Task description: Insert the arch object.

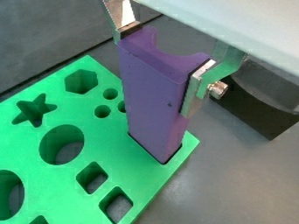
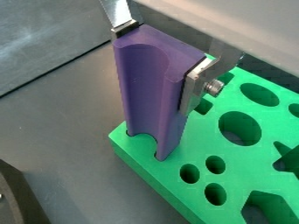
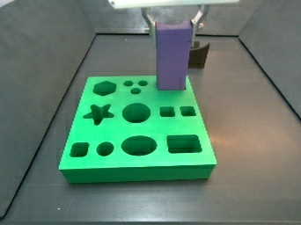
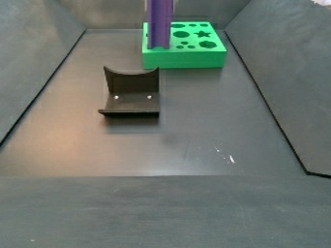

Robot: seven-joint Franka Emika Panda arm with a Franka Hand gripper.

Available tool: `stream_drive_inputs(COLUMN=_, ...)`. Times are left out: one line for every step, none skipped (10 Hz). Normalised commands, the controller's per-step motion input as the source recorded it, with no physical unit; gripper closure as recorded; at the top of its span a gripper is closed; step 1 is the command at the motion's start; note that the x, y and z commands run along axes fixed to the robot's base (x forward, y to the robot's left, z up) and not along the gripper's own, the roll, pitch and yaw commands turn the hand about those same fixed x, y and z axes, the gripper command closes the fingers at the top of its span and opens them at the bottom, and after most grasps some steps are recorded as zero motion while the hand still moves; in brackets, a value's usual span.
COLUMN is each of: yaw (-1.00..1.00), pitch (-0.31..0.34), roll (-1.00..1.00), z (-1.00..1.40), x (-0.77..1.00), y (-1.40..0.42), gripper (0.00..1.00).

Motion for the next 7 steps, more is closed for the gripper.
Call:
stream_drive_inputs(yaw=0.00, pitch=-0.057, roll=0.00, z=-0.39, x=0.21, y=0.00, gripper=1.00)
stream_drive_inputs(yaw=-0.03, pitch=-0.064, roll=0.00, z=-0.35, x=0.21, y=0.00, gripper=1.00)
stream_drive_inputs(yaw=-0.11, pitch=-0.054, roll=0.00, z=-0.29, x=0.25, y=-0.05, gripper=1.00)
stream_drive_inputs(yaw=-0.10, pitch=-0.034, roll=-0.01, z=-0.27, x=0.25, y=-0.01, gripper=1.00)
stream_drive_inputs(yaw=-0.11, pitch=0.000, roll=0.00, z=-0.24, x=0.26, y=-0.01, gripper=1.00)
stream_drive_inputs(yaw=-0.05, pitch=0.000, roll=-0.02, z=-0.12, x=0.16, y=0.00, gripper=1.00)
stream_drive_inputs(yaw=0.00, pitch=0.000, roll=0.00, z=0.00, x=0.00, y=0.00, gripper=1.00)
